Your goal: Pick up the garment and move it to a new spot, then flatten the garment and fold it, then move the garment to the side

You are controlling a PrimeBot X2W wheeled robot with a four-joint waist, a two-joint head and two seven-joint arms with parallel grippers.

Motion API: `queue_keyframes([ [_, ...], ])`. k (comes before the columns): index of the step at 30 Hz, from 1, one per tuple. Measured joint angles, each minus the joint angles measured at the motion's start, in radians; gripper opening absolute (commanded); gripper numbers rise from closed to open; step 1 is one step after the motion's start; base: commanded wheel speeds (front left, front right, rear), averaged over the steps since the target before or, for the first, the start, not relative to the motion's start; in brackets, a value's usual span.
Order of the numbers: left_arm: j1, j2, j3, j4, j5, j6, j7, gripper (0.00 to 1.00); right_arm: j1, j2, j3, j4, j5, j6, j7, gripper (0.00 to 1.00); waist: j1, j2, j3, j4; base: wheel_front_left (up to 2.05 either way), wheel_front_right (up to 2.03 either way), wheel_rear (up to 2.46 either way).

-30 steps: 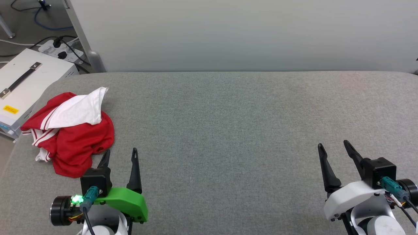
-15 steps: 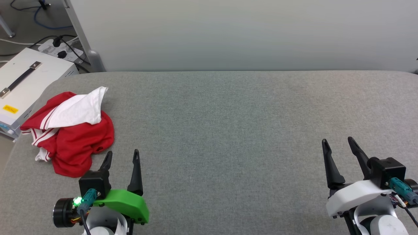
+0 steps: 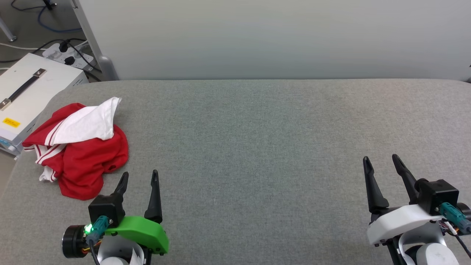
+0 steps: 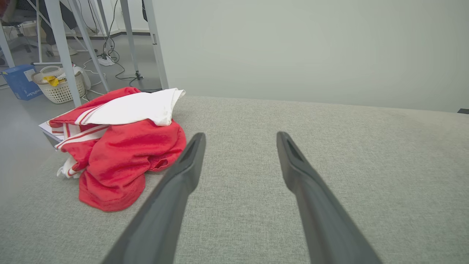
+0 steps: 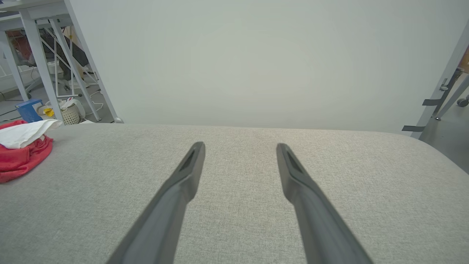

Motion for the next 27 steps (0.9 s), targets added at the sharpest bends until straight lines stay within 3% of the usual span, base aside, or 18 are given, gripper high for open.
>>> queue_keyframes([
  [27,-0.001,0.0,-0.026,0.089,-0.053,-0.026,-0.054,1.0,-0.003,0.0,0.002,0.057,0.0,0.0,-0.056,1.0,0.0,0.0,0.006,-0.001,0.0,0.0,0.0],
])
